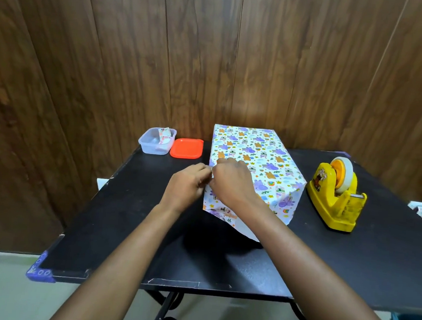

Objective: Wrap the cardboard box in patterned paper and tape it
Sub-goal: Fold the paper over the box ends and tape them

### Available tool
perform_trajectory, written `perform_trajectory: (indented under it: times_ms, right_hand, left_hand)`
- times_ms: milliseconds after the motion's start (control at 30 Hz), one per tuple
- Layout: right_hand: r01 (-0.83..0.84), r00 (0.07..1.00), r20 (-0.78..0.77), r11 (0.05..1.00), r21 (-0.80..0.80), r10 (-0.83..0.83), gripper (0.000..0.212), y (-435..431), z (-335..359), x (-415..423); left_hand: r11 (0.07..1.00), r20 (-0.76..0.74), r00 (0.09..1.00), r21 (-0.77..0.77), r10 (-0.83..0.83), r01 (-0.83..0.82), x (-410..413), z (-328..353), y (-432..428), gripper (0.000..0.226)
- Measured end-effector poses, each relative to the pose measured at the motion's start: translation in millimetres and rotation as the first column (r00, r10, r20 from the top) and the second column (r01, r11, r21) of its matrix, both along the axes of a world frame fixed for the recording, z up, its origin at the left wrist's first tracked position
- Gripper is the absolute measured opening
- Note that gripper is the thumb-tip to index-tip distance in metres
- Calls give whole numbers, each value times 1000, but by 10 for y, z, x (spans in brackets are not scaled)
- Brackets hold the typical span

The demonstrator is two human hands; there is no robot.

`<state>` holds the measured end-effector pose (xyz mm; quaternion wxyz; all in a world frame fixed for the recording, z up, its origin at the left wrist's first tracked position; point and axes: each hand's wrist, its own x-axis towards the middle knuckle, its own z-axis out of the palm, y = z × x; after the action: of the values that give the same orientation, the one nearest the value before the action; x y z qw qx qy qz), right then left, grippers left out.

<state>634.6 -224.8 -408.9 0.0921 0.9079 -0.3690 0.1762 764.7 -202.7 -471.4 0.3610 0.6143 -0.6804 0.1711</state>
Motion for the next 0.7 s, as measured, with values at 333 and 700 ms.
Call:
perform_trajectory:
  times_ms: [333, 700]
  right_hand:
    - [66, 875, 447, 961, 269, -186, 38, -155, 35, -480]
    - [-348, 314, 548, 443, 826, -775, 45, -547, -402, -1238]
  left_hand:
    - [969, -360, 916, -101, 177, -227, -277, -143, 178, 13]
    - [982, -968, -201, 122, 150, 146, -750, 268, 25, 14]
